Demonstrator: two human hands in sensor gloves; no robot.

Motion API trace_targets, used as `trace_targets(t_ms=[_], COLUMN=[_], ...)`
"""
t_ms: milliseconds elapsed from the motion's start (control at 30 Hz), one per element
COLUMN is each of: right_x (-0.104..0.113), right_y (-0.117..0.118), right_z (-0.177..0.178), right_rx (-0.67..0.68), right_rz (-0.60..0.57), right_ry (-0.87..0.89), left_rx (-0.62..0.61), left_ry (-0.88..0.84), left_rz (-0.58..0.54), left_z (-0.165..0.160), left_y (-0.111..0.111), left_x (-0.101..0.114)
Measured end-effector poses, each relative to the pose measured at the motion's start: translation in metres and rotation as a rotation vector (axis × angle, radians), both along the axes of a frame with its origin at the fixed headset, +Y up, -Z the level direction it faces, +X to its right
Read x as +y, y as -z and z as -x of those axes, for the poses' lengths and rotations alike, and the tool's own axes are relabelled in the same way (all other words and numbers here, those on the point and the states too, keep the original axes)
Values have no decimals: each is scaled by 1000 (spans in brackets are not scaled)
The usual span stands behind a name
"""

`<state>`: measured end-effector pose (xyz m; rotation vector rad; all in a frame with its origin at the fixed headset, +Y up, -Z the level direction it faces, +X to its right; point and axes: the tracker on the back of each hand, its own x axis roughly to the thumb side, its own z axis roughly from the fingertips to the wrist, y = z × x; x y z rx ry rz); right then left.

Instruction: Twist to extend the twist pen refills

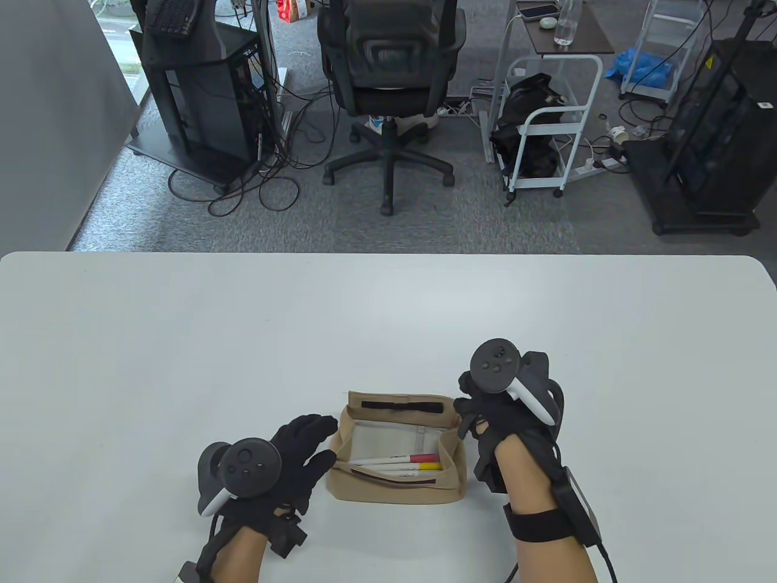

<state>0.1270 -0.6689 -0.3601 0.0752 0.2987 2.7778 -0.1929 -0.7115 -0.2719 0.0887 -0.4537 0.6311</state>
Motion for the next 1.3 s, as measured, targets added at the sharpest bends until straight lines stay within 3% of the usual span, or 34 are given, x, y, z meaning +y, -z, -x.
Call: trace_targets(t_ms=[200, 367, 533, 667, 800, 1000, 1200, 1300], right_x=[-14, -15, -15, -15, -16, -16, -16, -16], right_y=[5, 5, 4, 5, 4, 4, 4, 3], right_z=[11, 13, 13, 13, 14, 15, 15, 15], right_rx=[8, 9, 8, 11, 13, 9, 2, -2], right_rz=[-61, -75, -84, -83, -85, -78, -81, -82], right_ry=[-73, -78, -79, -86, -104, -105, -116, -117], left_rx=[-31, -42, -72, -107, -126, -139, -127, -102], left_ry=[28, 119, 235, 341, 482, 617, 790, 782], left_rz=[-64, -171, -150, -112, -54, 103, 145, 134], left_z=[-18, -43, -75, -105, -129, -134, -143, -143], left_y=[-2, 3, 19, 31, 42, 47, 40, 39], left_x=[14, 39, 47, 38, 13, -19, -34, -35])
